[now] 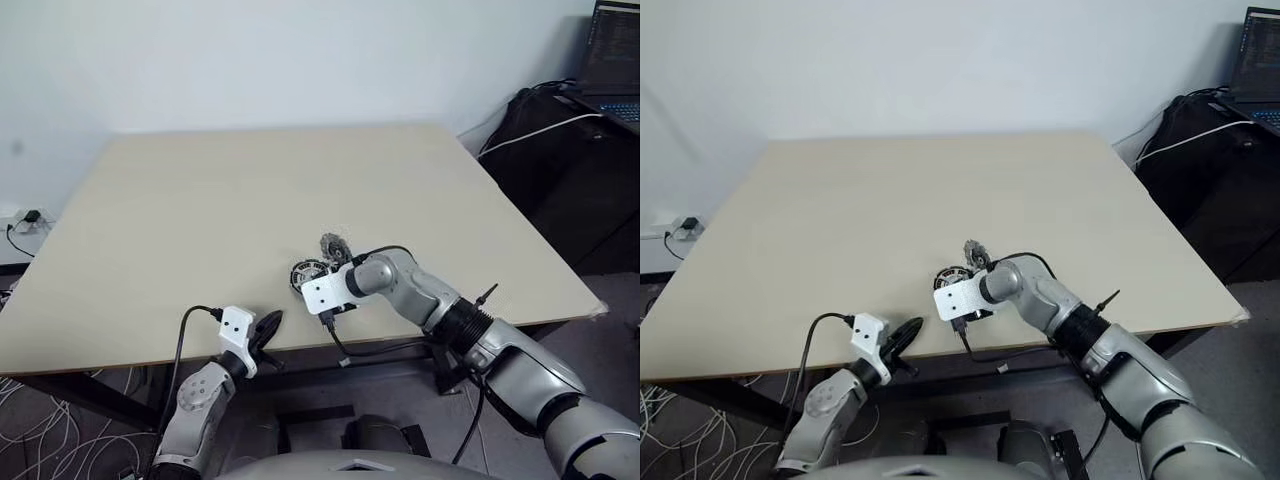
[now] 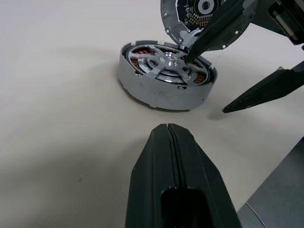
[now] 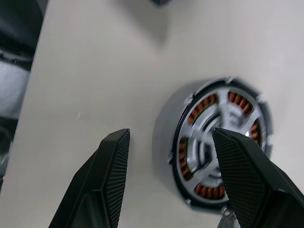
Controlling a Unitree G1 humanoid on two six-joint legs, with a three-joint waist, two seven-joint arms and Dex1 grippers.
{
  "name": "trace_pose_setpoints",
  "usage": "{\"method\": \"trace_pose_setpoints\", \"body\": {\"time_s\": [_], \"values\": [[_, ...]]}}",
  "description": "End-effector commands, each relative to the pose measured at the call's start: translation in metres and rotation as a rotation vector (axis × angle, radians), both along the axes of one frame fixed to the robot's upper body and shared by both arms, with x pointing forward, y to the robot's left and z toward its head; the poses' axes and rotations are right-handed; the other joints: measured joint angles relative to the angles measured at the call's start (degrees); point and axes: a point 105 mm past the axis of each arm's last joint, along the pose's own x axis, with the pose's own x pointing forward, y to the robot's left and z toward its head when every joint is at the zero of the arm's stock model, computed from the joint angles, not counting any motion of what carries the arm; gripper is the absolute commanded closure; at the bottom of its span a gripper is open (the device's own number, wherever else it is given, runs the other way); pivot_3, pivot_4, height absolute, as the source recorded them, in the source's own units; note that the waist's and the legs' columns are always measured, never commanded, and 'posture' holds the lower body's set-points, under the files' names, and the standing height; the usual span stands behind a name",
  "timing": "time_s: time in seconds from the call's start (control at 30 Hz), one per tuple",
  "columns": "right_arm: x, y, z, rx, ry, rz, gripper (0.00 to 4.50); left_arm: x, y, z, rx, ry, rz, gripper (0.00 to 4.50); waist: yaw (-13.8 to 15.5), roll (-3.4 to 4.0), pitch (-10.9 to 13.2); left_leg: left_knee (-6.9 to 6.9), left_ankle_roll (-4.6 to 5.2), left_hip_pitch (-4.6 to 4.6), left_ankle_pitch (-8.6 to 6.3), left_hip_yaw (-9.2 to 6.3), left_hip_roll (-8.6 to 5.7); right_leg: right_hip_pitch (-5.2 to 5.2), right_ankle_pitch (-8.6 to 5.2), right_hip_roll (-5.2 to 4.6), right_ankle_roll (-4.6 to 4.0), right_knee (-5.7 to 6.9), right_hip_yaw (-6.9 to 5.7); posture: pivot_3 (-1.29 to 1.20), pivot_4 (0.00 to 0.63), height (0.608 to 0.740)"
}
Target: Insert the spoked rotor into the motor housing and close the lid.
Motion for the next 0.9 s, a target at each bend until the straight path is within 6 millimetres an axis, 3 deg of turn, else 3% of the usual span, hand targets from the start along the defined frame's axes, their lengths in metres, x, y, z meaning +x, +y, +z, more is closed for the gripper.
{"method": "trace_pose_setpoints", "body": {"time_s": [0.03,0.23,0.33,0.57,0.9], "values": [[0.009,0.001,0.014,-0.009,-0.04,0.023,1.52,0.006,-0.006,0.009,-0.002,-0.053,-0.01,4.5,0.0,0.0,0.0,0.0,0.0,0.0,0.0,0.0,0.0,-0.01,0.0,0.0,0.0,0.0,0.0,0.0,0.0,0.74],[0.01,-0.006,0.009,-0.057,-0.023,0.031,1.52,0.007,-0.009,0.005,-0.004,-0.05,-0.004,4.5,0.0,0.0,0.0,0.01,0.0,0.01,0.0,0.0,0.0,0.01,0.0,-0.01,-0.01,0.01,0.0,0.0,0.0,0.74],[0.011,-0.005,0.009,-0.062,-0.023,0.03,2.15,0.007,-0.009,0.002,-0.004,-0.047,-0.003,4.5,0.0,0.01,0.0,0.0,0.0,0.02,0.0,-0.01,0.02,0.0,0.0,-0.02,-0.01,0.02,0.0,0.0,0.0,0.74],[0.013,-0.005,0.008,-0.062,-0.023,0.024,4.35,0.007,-0.008,0.0,-0.004,-0.049,0.002,4.5,0.0,-0.01,0.0,0.01,0.0,0.01,0.0,-0.01,0.0,0.01,0.0,-0.26,-0.01,0.03,-0.02,0.0,0.0,0.74],[0.013,-0.011,0.01,-0.023,0.003,-0.067,4.4,0.002,0.0,0.002,-0.004,-0.058,0.001,4.5,0.0,0.0,0.0,0.01,0.0,0.01,0.0,-0.01,-0.02,0.0,0.01,-0.3,-0.01,0.05,-0.03,0.0,0.0,0.74]]}}
